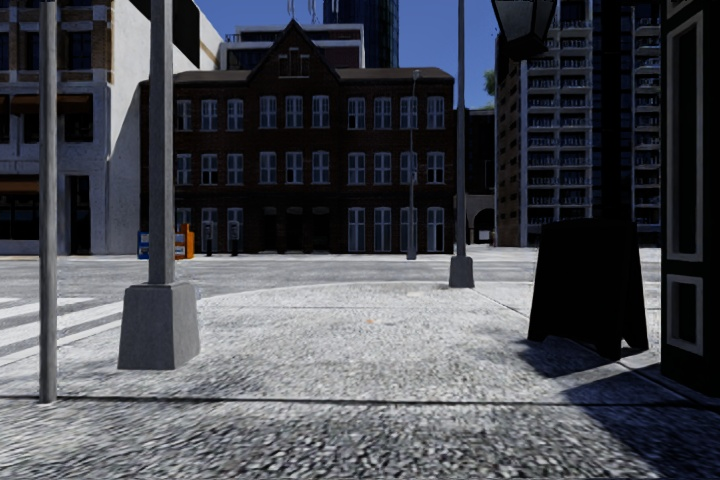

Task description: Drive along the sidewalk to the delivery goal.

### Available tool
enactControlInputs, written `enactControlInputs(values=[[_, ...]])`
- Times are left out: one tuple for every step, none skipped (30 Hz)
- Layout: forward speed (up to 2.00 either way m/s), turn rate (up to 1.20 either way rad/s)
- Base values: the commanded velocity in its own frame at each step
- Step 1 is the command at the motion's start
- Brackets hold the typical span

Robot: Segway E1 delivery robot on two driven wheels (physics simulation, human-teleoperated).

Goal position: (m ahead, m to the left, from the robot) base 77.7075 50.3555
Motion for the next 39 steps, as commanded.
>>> enactControlInputs(values=[[2.0,0.0],[2.0,0.0],[2.0,0.0],[2.0,0.0],[2.0,0.0],[2.0,0.0],[2.0,0.0],[2.0,0.0],[2.0,0.0],[2.0,0.0],[2.0,0.0],[2.0,0.0],[2.0,0.0],[2.0,0.0],[2.0,0.0],[2.0,0.0],[2.0,0.0],[2.0,0.0],[2.0,0.0],[2.0,0.0],[2.0,0.0],[2.0,0.0],[2.0,0.0],[2.0,0.0],[2.0,0.13],[2.0,0.24],[1.84,0.31],[1.48,0.42],[1.48,0.42],[1.3,0.46],[1.2,0.52],[1.16,0.56],[1.16,0.57],[1.16,0.57],[1.16,0.58],[1.16,0.63],[1.16,0.67],[1.16,0.68],[1.16,0.68]])
